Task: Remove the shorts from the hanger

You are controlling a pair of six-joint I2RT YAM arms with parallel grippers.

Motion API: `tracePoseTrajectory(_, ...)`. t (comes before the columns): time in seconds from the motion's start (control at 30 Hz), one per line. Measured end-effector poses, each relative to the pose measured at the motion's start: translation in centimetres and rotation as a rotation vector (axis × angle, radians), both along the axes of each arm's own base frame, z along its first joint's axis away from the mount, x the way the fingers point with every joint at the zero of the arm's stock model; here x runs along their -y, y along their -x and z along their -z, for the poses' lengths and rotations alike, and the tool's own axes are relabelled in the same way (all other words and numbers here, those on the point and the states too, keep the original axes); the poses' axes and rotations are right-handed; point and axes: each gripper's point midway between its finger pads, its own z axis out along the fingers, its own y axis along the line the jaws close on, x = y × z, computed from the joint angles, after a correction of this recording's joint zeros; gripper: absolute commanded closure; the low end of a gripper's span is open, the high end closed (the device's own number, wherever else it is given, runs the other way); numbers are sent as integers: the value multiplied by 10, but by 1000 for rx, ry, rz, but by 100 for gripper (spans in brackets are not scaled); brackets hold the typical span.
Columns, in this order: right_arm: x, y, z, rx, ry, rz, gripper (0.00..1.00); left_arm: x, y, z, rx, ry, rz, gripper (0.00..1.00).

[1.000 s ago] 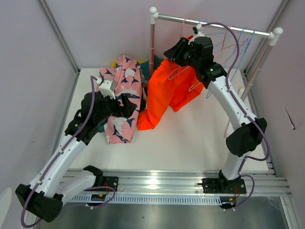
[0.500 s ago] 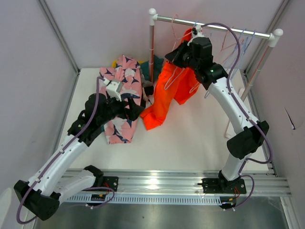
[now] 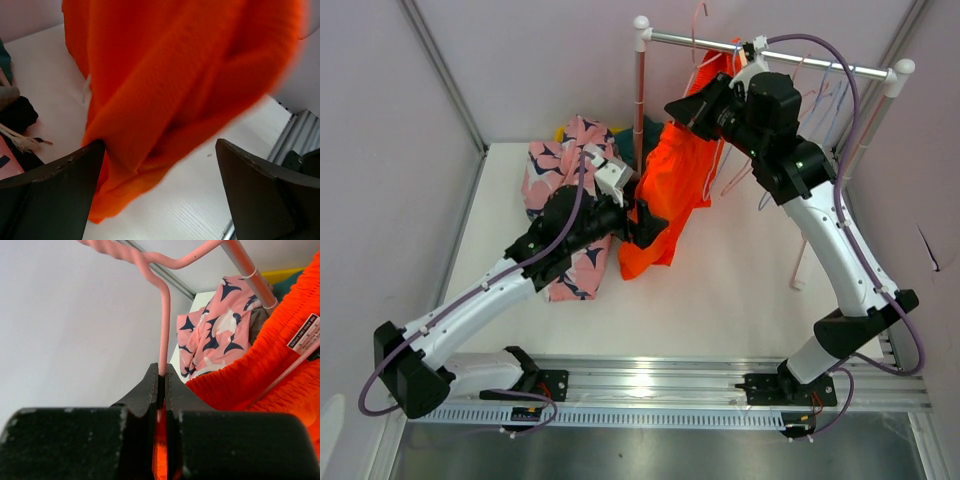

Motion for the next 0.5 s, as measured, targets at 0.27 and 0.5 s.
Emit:
tracePoseTrajectory(0.27,11,16,-1,-17,-21,9,100,6,-27,-4,43,-29,-63,100)
tracePoseTrajectory(0.5,18,9,0,-20,-26,28,100,9,-9,8,59,10,-46,100)
